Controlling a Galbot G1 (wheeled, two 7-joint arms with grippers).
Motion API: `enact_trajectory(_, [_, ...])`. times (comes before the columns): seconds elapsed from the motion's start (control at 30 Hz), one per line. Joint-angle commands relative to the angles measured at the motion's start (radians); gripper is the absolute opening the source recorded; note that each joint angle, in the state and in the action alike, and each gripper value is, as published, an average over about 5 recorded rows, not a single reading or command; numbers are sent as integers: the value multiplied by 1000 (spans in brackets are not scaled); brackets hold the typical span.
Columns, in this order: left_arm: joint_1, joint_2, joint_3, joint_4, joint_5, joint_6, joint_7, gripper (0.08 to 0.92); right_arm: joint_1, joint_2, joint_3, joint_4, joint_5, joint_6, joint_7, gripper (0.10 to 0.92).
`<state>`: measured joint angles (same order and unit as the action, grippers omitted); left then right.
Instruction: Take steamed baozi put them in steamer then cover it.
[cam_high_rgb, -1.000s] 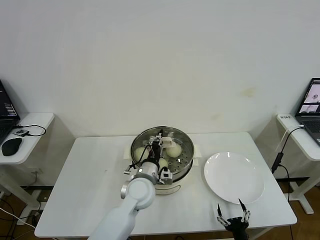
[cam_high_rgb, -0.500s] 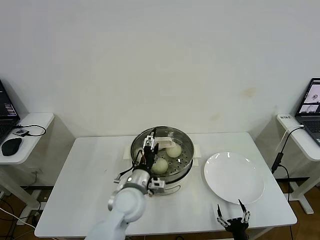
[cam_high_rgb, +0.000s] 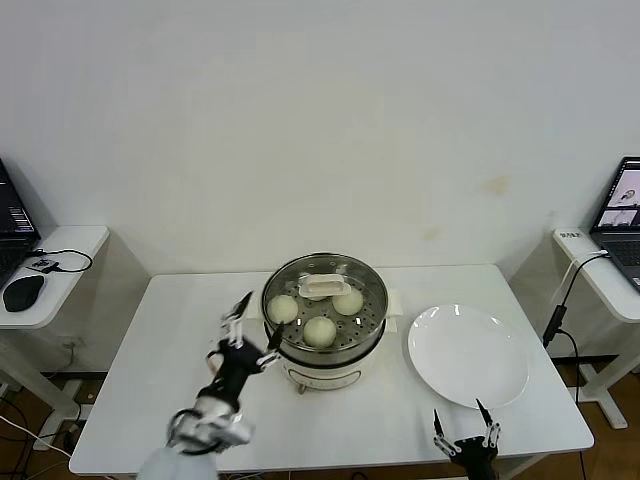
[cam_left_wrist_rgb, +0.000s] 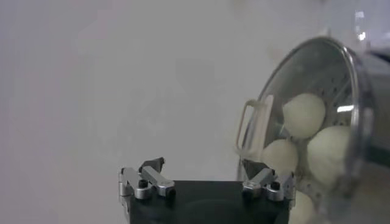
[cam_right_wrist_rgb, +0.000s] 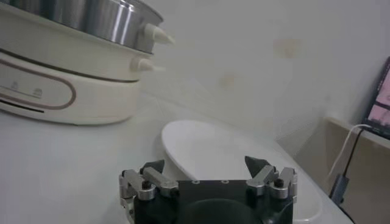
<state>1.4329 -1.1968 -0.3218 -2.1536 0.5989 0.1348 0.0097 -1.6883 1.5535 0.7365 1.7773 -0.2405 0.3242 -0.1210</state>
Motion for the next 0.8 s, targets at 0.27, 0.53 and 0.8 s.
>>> enact_trajectory(0.27, [460,-63,-281,61,-889,-338,-264,823,-53,-85,-56,59,164,-35,-43,823])
enact_trajectory(0.53, [475,-89,-272,133,-872,-405,-199,823,-72,-98,-100,76,167,-43,-55,822])
enact_trajectory(0.8, [475,-104,-258,135,-873,-394,-183,823,-84,-117,-124,112,224,-90,-70,823])
